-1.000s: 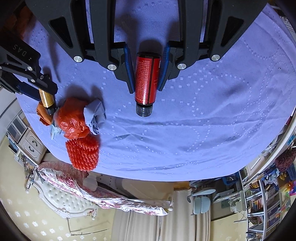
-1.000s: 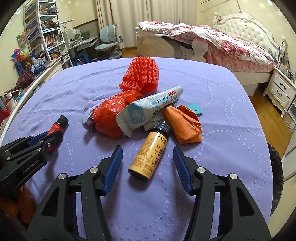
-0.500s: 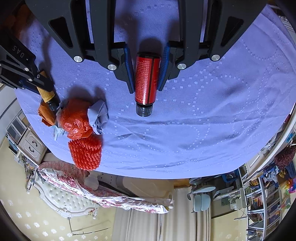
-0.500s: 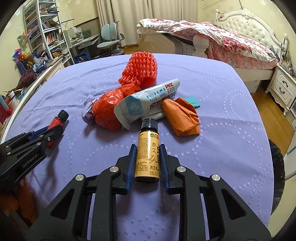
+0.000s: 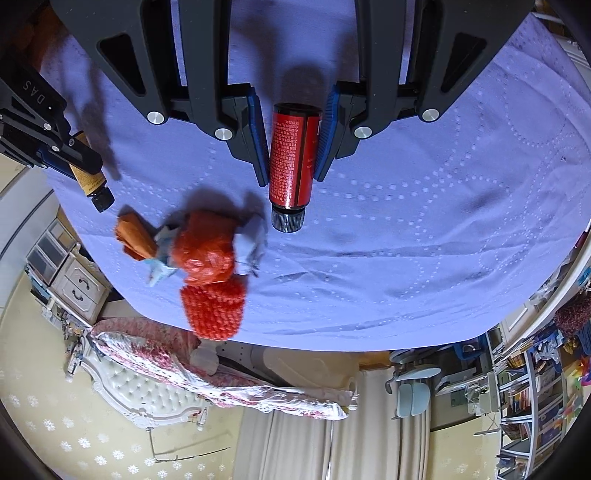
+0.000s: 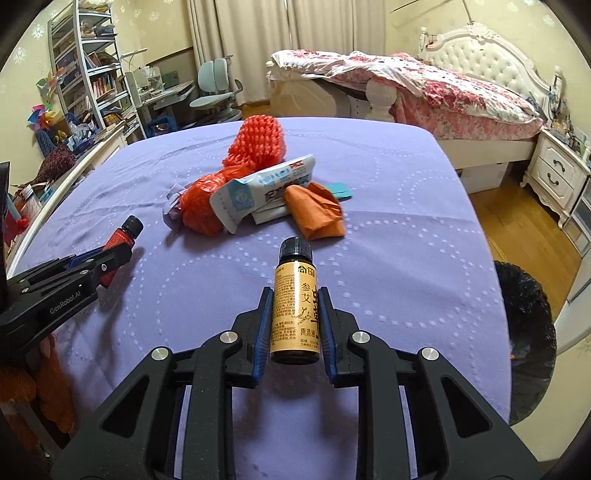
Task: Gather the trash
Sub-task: 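Carry both bottles over the black bin and open both tools to drop them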
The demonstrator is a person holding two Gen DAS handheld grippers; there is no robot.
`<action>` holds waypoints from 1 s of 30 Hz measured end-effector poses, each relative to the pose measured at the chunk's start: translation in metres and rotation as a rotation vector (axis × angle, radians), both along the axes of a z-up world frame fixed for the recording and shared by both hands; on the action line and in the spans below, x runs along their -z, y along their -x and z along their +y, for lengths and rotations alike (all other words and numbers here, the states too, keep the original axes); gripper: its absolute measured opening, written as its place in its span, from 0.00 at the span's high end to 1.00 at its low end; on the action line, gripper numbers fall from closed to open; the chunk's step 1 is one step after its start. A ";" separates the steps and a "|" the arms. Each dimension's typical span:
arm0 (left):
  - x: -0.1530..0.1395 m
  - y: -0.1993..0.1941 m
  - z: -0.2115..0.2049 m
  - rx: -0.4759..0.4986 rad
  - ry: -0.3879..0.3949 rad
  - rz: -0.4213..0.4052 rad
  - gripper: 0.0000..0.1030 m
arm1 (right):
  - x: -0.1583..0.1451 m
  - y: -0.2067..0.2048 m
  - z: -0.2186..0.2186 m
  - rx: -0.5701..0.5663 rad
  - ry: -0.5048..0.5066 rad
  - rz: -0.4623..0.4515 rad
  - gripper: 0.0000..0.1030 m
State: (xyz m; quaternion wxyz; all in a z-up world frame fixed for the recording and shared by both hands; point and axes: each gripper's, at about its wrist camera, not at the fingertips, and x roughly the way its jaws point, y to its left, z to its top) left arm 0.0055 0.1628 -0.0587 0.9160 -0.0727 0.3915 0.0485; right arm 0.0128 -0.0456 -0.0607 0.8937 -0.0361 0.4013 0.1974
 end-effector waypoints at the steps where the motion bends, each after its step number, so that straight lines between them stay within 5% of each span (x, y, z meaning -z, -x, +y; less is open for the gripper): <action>1: -0.001 0.000 -0.003 0.007 0.002 -0.003 0.73 | -0.002 0.002 -0.006 0.012 -0.002 -0.008 0.77; 30: -0.026 -0.043 -0.198 0.371 -0.017 -0.103 0.73 | -0.021 -0.006 -0.182 0.347 -0.039 -0.105 0.77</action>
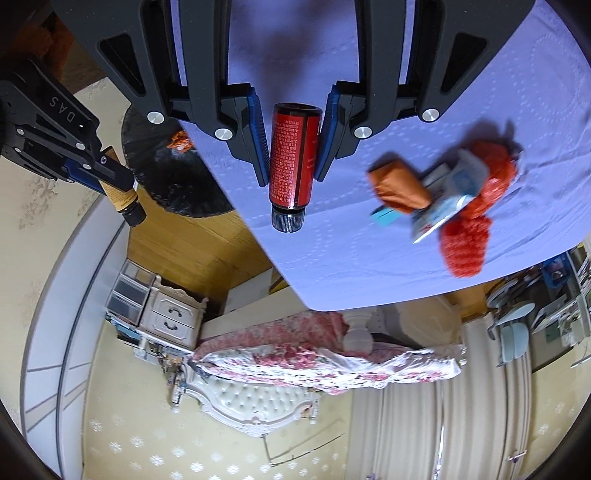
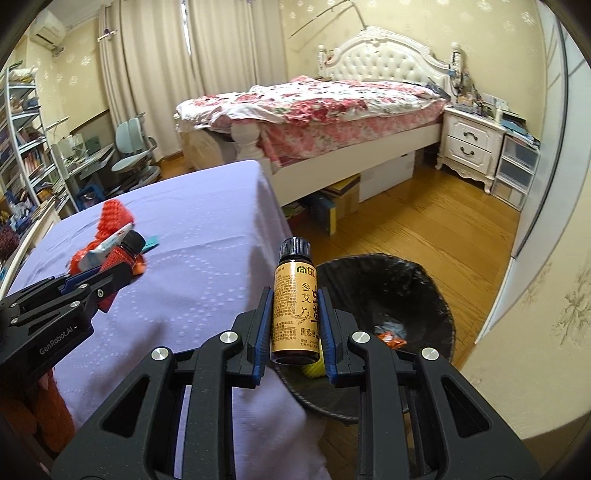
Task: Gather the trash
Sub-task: 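Carry both bottles over the black bin and open both tools to drop them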
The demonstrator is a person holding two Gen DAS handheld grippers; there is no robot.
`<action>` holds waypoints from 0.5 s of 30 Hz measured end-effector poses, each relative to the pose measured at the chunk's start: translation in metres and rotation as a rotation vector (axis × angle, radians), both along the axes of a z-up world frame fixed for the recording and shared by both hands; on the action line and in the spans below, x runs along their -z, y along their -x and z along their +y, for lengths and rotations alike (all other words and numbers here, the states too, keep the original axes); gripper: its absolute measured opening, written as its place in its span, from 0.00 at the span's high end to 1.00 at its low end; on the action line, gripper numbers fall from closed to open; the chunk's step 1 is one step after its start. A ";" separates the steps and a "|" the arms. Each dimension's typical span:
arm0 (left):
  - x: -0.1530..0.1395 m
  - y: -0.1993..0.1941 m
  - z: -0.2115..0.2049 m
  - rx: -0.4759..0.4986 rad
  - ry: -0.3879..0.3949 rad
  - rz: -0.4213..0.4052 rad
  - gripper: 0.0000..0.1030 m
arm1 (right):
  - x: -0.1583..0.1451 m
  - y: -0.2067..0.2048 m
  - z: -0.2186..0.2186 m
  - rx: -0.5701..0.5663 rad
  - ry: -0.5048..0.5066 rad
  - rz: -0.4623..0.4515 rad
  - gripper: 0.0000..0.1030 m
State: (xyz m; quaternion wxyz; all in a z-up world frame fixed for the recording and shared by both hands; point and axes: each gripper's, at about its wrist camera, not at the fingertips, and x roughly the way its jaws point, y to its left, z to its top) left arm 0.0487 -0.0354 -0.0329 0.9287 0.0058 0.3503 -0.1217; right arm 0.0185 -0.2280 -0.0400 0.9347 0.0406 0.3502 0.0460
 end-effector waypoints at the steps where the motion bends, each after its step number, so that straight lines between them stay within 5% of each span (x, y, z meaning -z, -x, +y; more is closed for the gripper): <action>1: 0.001 -0.002 -0.008 0.012 -0.001 0.000 0.73 | 0.002 -0.001 -0.005 0.010 0.000 0.002 0.77; 15: 0.019 -0.031 -0.073 0.100 -0.036 0.026 0.73 | 0.023 -0.022 -0.054 0.101 -0.014 0.030 0.77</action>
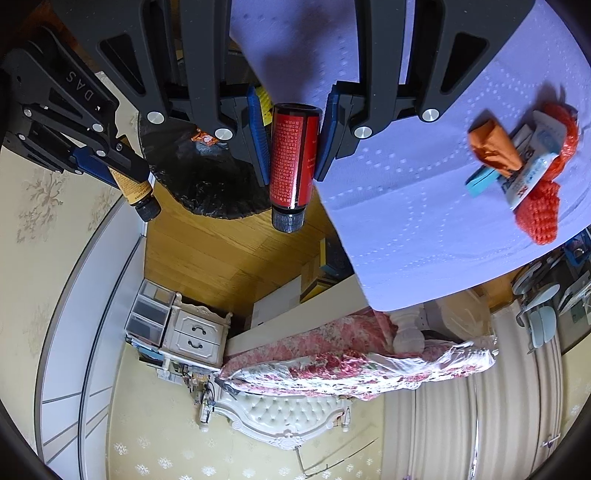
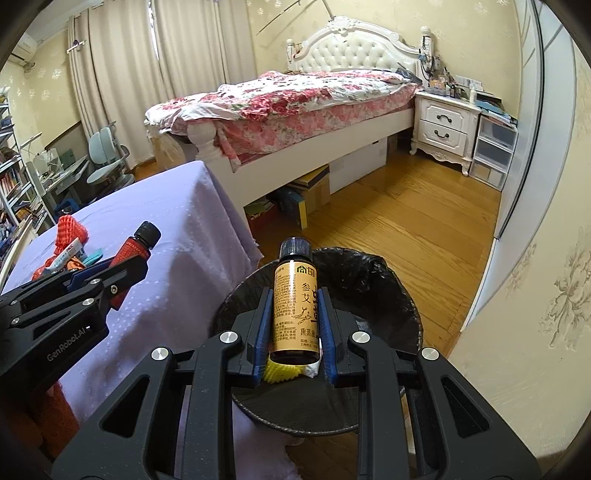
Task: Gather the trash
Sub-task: 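Carry both bottles over the black bin and open both tools to drop them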
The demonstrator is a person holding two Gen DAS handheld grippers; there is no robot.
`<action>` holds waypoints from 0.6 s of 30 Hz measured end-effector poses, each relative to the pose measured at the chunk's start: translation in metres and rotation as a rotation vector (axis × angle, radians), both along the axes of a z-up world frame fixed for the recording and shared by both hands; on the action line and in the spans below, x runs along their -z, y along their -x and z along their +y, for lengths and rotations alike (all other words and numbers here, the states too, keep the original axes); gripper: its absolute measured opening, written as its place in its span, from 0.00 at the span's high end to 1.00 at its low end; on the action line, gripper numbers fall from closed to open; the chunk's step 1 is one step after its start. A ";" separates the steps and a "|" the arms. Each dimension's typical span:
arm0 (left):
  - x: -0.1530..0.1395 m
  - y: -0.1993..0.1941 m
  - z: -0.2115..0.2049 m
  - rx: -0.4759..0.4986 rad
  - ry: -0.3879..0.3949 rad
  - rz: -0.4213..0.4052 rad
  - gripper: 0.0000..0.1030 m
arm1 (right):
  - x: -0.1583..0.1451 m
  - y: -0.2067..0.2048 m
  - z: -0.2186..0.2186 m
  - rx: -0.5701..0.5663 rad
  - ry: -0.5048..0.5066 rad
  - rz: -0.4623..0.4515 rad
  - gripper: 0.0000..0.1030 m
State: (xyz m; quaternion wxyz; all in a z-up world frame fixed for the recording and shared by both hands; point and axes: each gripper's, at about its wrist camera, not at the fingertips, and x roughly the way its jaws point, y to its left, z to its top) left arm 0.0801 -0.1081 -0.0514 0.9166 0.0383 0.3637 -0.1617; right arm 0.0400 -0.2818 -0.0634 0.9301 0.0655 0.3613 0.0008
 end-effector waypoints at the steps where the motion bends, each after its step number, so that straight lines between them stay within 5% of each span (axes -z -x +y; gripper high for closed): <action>1: 0.001 -0.002 -0.003 0.002 -0.003 0.001 0.73 | 0.001 0.000 -0.002 0.003 -0.001 0.001 0.77; 18: 0.011 -0.016 -0.034 0.036 -0.044 0.026 0.73 | 0.012 -0.014 -0.026 0.044 -0.025 0.016 0.77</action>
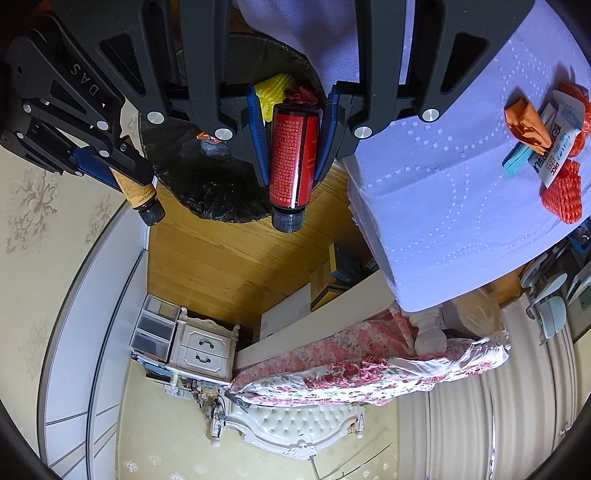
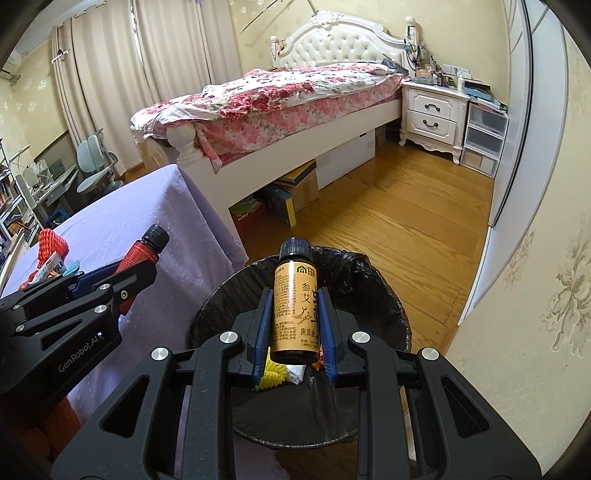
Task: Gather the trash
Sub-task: 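Carry both bottles over the black bin and open both tools to drop them, then move both open tools back to the trash on the table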
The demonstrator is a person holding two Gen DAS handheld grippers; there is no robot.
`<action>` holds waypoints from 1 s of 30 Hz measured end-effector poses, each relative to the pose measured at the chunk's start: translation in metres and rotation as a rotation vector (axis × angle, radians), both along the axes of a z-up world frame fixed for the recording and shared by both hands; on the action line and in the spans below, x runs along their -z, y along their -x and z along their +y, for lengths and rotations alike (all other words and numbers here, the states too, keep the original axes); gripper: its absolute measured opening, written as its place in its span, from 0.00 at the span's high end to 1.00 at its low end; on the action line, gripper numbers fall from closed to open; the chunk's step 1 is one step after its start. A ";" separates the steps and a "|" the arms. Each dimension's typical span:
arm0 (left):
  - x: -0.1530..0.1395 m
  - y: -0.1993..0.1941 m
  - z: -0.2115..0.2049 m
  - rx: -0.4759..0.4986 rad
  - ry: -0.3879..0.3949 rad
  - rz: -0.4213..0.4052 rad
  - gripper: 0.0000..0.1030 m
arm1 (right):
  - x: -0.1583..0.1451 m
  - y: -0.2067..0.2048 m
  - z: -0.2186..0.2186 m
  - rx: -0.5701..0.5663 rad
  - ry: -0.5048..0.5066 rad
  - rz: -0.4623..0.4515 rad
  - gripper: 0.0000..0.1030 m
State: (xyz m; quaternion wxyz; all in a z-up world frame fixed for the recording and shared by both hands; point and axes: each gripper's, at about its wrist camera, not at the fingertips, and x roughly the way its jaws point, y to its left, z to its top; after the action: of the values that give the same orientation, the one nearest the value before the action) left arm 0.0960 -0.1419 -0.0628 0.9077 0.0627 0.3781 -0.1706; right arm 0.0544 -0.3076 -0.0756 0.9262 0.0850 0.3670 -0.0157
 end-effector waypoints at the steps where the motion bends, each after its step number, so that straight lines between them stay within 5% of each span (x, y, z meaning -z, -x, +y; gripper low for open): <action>1: 0.000 0.000 -0.001 0.000 -0.001 0.001 0.73 | 0.000 0.000 -0.001 0.001 -0.002 0.000 0.77; 6: 0.000 0.000 -0.002 -0.001 -0.005 -0.002 0.73 | 0.001 -0.001 -0.003 0.006 -0.004 0.003 0.77; 10: -0.001 0.001 0.000 -0.015 -0.009 -0.011 0.49 | 0.001 0.000 -0.005 0.023 -0.004 0.003 0.74; 13: -0.003 0.003 0.003 -0.028 -0.005 -0.022 0.40 | -0.001 0.001 -0.006 0.042 -0.001 -0.008 0.58; 15: -0.004 0.003 0.005 -0.036 -0.006 -0.031 0.29 | -0.001 0.002 -0.006 0.045 0.002 -0.009 0.58; 19: -0.006 0.004 0.011 -0.055 -0.014 -0.043 0.25 | -0.004 0.002 -0.003 0.049 0.015 -0.017 0.47; 30: -0.010 0.010 0.056 -0.147 -0.029 -0.054 0.22 | -0.009 0.001 0.019 0.012 0.009 -0.016 0.40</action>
State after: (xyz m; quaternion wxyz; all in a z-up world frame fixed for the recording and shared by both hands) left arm 0.0858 -0.0860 -0.0525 0.9268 0.0525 0.3593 -0.0963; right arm 0.0539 -0.2890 -0.0664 0.9293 0.0834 0.3591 -0.0223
